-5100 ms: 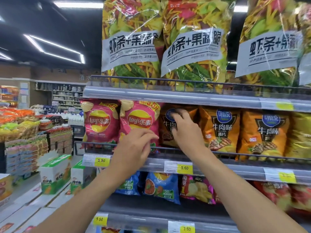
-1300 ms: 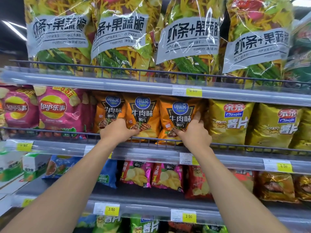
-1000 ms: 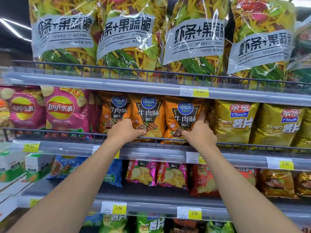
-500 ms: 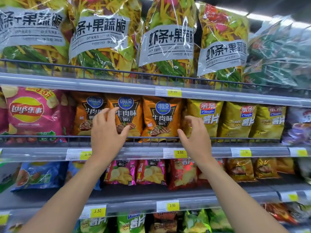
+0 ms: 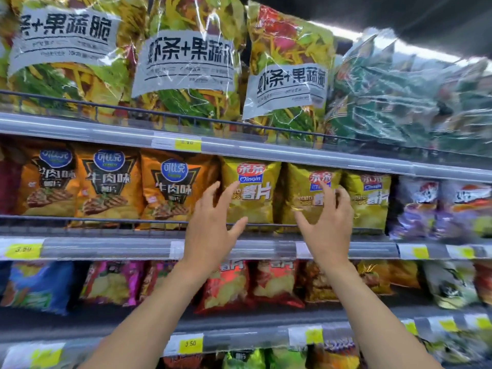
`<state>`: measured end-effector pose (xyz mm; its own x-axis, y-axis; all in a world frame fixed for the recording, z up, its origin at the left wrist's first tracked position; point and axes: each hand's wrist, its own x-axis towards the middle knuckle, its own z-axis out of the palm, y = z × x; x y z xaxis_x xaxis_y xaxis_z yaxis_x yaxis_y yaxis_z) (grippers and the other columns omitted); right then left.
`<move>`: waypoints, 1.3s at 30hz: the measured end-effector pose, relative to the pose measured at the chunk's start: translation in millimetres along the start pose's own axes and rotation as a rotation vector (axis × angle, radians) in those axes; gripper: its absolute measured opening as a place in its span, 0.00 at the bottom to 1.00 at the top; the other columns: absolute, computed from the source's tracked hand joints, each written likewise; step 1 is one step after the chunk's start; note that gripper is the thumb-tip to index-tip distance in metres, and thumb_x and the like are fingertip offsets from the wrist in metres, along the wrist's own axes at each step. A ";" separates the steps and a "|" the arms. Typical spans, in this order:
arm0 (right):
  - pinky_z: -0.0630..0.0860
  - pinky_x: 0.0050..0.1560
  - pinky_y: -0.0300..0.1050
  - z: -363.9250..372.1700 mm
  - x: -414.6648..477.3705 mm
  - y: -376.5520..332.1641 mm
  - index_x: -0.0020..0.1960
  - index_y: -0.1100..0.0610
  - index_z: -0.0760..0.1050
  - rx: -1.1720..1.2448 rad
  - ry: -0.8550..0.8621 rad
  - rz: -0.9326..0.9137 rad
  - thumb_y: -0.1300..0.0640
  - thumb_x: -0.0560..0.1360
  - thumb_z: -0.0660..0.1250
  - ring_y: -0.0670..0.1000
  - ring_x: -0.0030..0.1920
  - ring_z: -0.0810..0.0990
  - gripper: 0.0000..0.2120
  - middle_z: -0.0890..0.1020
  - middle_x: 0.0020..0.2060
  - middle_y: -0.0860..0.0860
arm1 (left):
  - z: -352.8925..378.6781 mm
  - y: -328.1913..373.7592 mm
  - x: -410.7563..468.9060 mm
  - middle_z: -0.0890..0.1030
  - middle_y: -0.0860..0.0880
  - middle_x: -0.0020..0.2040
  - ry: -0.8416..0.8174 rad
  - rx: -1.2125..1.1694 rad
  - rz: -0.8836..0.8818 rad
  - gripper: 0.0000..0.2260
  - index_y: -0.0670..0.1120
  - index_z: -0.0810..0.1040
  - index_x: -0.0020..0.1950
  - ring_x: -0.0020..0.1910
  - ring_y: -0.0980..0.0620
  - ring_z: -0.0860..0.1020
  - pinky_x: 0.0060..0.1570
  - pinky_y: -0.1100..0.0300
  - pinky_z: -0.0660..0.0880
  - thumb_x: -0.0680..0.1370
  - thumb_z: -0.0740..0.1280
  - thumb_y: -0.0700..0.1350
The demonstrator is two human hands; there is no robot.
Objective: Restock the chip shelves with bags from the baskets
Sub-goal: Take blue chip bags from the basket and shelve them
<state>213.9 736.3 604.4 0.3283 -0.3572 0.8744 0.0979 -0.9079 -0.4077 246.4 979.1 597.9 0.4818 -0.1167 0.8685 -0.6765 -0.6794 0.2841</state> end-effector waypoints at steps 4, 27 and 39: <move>0.72 0.68 0.63 -3.4 17.0 40.8 0.81 0.35 0.45 -0.052 -0.232 0.032 0.30 0.72 0.69 0.65 0.75 0.66 0.46 0.54 0.82 0.57 | 32.8 24.9 7.0 0.53 0.47 0.85 -0.038 0.007 -0.143 0.40 0.64 0.49 0.83 0.79 0.39 0.64 0.66 0.42 0.76 0.78 0.70 0.64; 0.82 0.40 0.54 14.2 45.2 66.5 0.80 0.37 0.32 -0.061 -0.341 -0.102 0.26 0.71 0.66 0.60 0.46 0.82 0.54 0.76 0.62 0.57 | 60.0 43.5 22.3 0.65 0.44 0.78 0.046 0.308 -0.198 0.47 0.64 0.45 0.83 0.65 0.40 0.79 0.40 0.46 0.83 0.74 0.71 0.68; 0.82 0.44 0.56 14.1 50.3 68.1 0.78 0.36 0.29 -0.004 -0.390 -0.036 0.27 0.69 0.69 0.61 0.50 0.82 0.57 0.78 0.57 0.57 | 39.9 22.1 59.2 0.81 0.56 0.62 -0.181 -0.218 -0.558 0.43 0.54 0.69 0.72 0.59 0.52 0.81 0.64 0.47 0.78 0.64 0.76 0.72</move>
<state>250.3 659.7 616.9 0.6574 -0.2157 0.7221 0.1122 -0.9195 -0.3768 282.2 928.2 639.4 0.8691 0.0793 0.4882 -0.3847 -0.5119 0.7681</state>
